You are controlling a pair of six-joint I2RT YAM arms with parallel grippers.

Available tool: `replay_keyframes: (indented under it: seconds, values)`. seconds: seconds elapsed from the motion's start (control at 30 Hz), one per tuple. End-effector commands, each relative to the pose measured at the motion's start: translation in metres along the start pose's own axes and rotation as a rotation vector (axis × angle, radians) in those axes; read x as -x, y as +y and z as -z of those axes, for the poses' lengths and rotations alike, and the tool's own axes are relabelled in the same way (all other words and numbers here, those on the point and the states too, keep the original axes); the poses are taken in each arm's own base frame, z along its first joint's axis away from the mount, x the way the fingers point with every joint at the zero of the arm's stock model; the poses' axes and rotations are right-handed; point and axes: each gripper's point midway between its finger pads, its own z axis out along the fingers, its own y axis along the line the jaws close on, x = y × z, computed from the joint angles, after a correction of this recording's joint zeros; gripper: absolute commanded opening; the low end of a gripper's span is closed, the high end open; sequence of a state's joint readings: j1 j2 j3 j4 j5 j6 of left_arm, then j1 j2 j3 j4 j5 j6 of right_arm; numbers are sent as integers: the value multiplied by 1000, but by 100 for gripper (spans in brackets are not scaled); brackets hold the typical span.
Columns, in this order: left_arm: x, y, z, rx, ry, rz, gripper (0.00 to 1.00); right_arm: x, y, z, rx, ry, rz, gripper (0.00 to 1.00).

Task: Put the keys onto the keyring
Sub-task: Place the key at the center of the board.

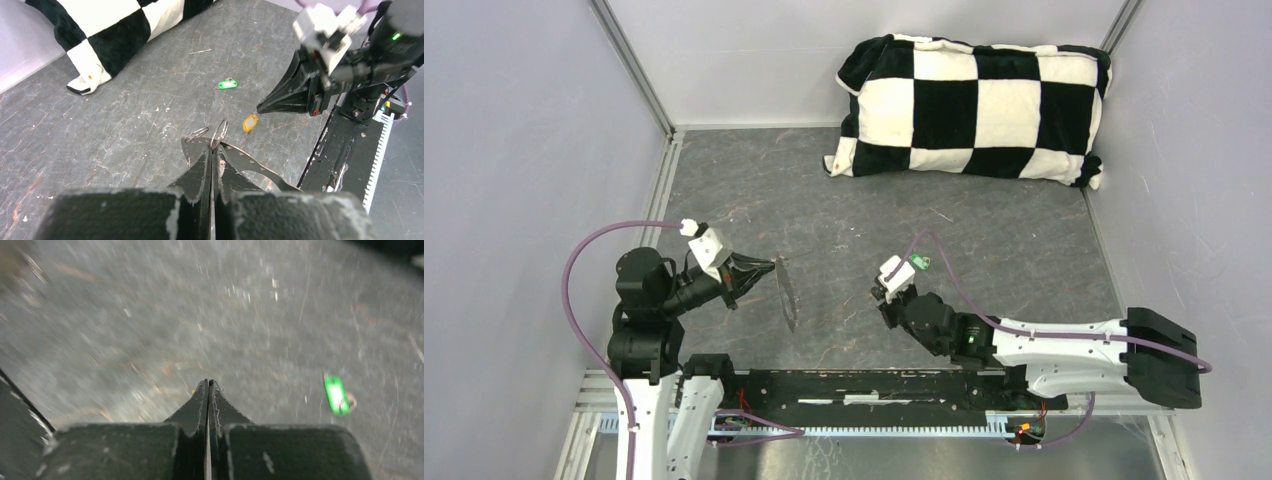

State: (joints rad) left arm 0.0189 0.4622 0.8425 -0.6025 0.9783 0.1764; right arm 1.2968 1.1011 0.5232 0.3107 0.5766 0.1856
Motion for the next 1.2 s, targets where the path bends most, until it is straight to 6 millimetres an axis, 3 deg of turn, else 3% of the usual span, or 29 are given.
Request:
replay_keyframes:
  seconds: [0.0,0.1,0.2,0.53,0.57,0.7,1.0,1.17]
  values:
    - [15,-3,2,-25,-13,-69,2,-56,-11,5,11,88,-19,0]
    - [15,-2,2,-27,-11,-74,2,-79,-15,3,7,129,-10,0]
    - [14,-2,0,-32,-6,-64,2,-89,-11,-4,15,158,11,0]
    - [13,0,-1,-33,-3,-59,2,-97,5,-40,85,213,13,0]
    - [12,-1,-1,-35,-2,-58,2,-99,6,-43,93,223,11,2]
    - [10,0,-1,-35,0,-56,2,-104,11,-47,138,259,-4,31]
    - [13,-2,0,-39,-2,-59,2,-89,7,-33,210,240,-13,65]
    - [13,-3,0,-43,-1,-53,2,-95,11,-11,383,195,124,66]
